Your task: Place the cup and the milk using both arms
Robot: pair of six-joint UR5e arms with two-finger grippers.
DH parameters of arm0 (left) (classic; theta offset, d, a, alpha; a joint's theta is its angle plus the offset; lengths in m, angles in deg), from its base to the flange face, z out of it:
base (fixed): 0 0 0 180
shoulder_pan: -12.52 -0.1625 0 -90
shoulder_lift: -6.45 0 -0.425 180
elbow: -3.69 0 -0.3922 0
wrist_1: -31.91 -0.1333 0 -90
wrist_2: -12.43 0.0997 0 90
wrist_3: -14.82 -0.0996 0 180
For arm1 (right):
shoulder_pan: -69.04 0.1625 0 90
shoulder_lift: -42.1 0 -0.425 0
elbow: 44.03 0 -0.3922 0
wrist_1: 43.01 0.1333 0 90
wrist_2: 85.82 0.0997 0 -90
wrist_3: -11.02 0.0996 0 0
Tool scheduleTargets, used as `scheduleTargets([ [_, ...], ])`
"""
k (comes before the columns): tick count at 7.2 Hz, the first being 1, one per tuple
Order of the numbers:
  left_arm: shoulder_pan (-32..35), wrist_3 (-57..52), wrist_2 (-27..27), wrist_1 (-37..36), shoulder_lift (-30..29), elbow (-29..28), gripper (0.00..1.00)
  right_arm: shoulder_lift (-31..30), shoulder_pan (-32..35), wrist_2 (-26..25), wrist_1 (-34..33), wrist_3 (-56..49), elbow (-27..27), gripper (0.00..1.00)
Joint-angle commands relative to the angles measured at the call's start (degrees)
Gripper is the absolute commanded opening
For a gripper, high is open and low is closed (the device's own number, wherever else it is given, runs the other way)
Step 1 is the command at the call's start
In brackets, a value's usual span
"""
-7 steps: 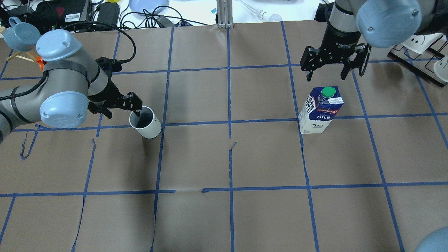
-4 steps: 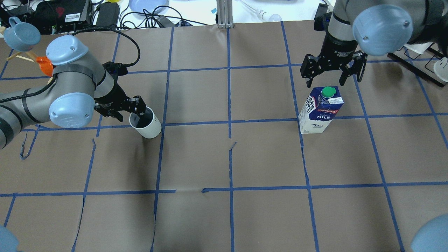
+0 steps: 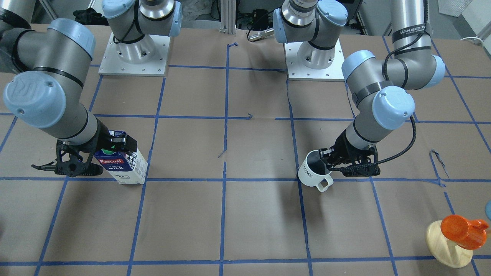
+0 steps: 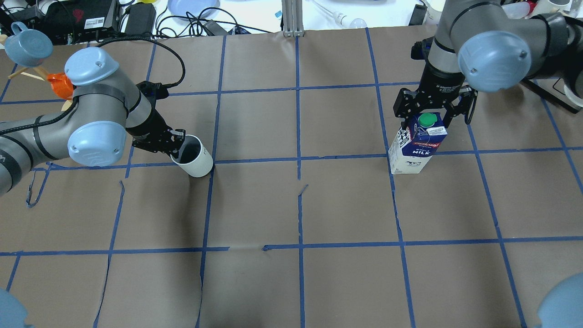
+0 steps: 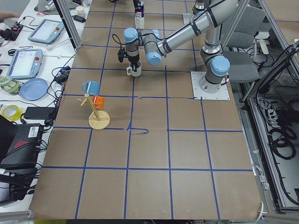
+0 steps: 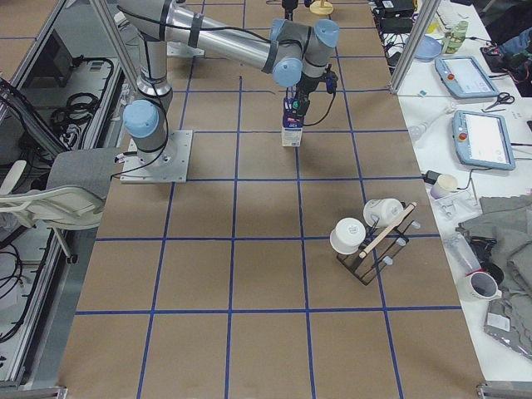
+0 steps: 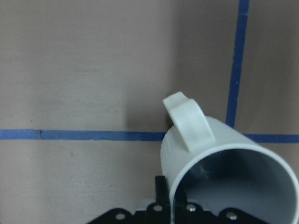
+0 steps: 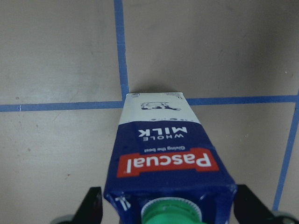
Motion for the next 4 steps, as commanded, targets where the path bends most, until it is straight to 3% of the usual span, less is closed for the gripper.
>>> scheduleTargets([
  [1,4.8,11.4,-0.7,1.3,-0.4,-3.6,0.00,0.0,0.0,0.0,-0.1,0.2,0.5,0.92],
  [3,14.9,22.2,-1.8,0.5,-1.3,-5.5,0.00,0.0,0.0,0.0,0.0,0.3,0.5,0.66],
  [4,18.2,26.1,-3.1,0.4,-2.1,-6.4,0.00,0.0,0.0,0.0,0.0,0.3,0.4,0.64],
])
